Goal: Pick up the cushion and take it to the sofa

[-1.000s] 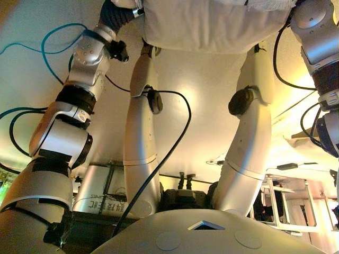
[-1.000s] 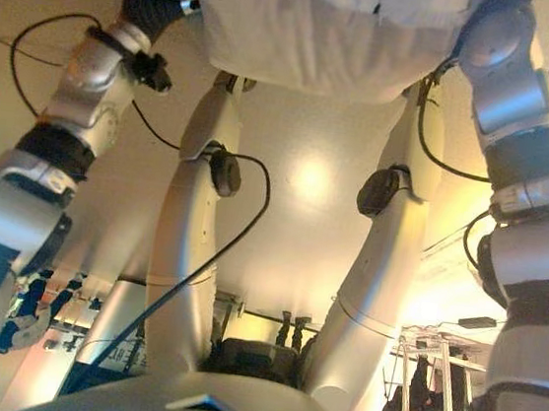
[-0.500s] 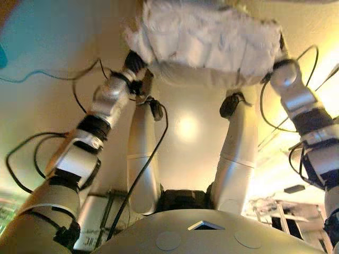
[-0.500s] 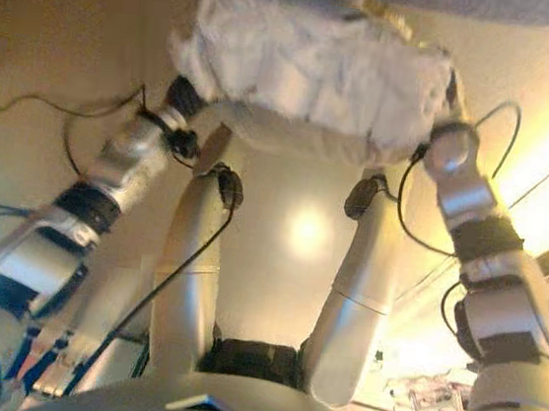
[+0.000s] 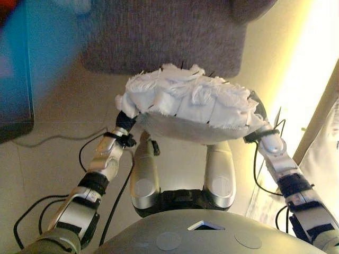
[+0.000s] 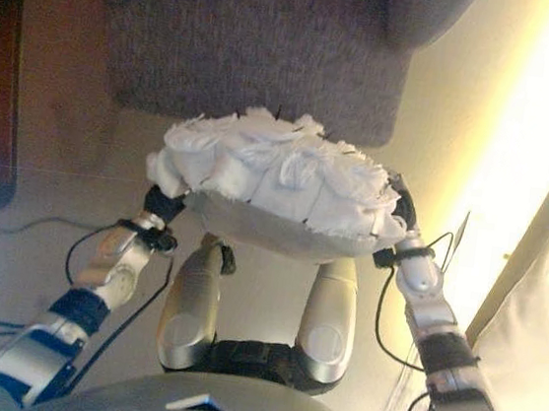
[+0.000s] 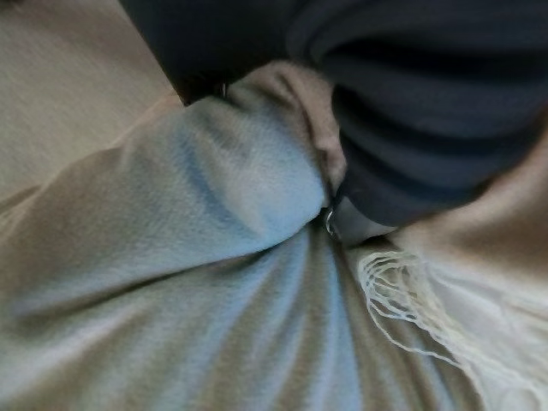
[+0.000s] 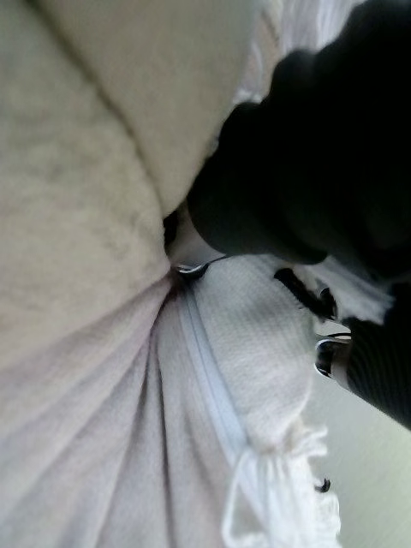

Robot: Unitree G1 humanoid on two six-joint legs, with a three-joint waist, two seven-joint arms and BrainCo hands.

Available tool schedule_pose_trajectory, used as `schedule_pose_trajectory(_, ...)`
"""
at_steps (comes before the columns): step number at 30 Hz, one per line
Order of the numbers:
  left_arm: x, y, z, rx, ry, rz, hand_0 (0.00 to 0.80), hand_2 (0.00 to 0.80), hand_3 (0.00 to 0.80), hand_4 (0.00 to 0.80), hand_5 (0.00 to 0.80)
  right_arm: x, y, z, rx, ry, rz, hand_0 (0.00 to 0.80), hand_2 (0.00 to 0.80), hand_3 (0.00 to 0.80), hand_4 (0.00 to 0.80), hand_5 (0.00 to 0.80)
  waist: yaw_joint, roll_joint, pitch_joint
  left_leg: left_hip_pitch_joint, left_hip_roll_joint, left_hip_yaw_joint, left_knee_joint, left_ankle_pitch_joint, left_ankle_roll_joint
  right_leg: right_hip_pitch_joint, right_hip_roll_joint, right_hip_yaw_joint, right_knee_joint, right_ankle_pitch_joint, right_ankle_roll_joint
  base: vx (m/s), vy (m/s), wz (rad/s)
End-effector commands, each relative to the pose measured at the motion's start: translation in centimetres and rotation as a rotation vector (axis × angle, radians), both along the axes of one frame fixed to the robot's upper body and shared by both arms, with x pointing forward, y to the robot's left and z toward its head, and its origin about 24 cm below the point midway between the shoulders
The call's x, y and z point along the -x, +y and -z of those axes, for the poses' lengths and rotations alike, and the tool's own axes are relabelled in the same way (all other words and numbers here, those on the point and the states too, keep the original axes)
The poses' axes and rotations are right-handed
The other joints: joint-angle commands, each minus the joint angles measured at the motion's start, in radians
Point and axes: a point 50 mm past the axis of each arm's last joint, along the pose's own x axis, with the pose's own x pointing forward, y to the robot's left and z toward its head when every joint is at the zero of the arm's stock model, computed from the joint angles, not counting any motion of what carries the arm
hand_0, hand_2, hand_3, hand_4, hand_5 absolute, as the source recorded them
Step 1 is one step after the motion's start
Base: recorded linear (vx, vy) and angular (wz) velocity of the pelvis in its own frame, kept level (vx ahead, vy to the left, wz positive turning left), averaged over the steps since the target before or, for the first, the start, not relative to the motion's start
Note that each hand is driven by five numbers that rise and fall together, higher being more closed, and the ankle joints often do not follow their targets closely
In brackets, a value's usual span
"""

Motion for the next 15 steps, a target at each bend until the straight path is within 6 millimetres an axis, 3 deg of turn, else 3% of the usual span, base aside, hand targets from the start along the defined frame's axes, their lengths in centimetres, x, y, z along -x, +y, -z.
schedule_pose_trajectory(1,0.5,-2.3,-1.7,0.096,-0.091,0.126,0.800,0.800,0.800,0.800,0.800,-0.1,1.7,-2.9,-0.021,-0.144,-0.076,0.800,0.800,0.800,0.800,0.800,0.039,-0.023,-0.102,-0.077,0.010,-0.078,0.048,-0.018,0.010,0.087,-0.041,-0.004,-0.024,-0.051,0.085,0.144,0.035,-0.17)
schedule_pose_trajectory(8,3.1,-1.9,-1.7,0.050,-0.078,0.025,0.800,0.800,0.800,0.800,0.800,3.6,1.7,-1.5,-0.072,-0.086,-0.046,0.800,0.800,0.800,0.800,0.800,0.034,-0.026,-0.284,0.146,0.010,-0.033,-0.015,-0.046,0.024,0.326,-0.051,-0.020,-0.103,-0.074,0.082,0.274,0.035,-0.03)
schedule_pose_trajectory(15,5.3,-1.5,-1.8,0.104,-0.072,-0.079,0.800,0.800,0.800,0.800,0.800,5.7,3.1,-1.4,-0.176,-0.078,-0.066,0.800,0.800,0.800,0.800,0.800,0.032,-0.025,-0.369,0.300,0.010,-0.010,-0.104,-0.060,0.036,0.462,-0.047,-0.028,-0.166,-0.081,0.088,0.171,0.023,0.01)
